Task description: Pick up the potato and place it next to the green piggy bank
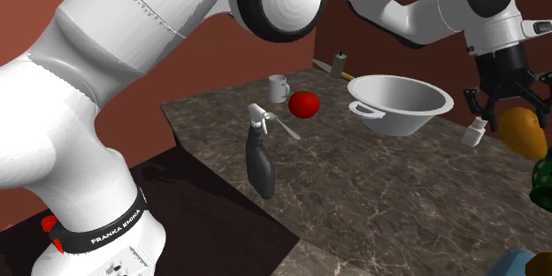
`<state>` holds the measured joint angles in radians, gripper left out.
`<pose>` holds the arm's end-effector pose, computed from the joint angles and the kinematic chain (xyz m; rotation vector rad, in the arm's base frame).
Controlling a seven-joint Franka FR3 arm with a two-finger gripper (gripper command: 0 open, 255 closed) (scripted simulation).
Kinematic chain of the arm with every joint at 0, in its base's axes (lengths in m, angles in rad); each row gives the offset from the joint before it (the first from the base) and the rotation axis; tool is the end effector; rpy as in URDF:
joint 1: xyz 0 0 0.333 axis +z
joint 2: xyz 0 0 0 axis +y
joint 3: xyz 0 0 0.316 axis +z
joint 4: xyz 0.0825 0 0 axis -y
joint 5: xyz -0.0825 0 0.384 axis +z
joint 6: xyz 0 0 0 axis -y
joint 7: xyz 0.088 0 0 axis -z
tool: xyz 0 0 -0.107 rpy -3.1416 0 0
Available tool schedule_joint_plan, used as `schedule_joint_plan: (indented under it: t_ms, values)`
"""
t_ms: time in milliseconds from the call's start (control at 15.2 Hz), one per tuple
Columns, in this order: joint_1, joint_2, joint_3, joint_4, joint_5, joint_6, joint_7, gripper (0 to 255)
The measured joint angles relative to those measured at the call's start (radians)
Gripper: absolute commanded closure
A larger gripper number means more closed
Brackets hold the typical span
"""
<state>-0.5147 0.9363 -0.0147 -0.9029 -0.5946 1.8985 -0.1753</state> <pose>0.6665 -0.4317 0.3426 2.5620 -0.2156 -0.1922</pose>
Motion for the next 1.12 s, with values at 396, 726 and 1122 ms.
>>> schedule_joint_plan:
  t_ms: [396, 726, 1122]
  values:
    - [-0.001, 0.019, -0.003, -0.039, -0.009, 0.050, 0.032, 255]
    - [-0.003, 0.048, -0.007, -0.056, -0.016, 0.090, 0.056, 255]
    - [-0.002, 0.086, -0.012, -0.066, -0.025, 0.131, 0.084, 255]
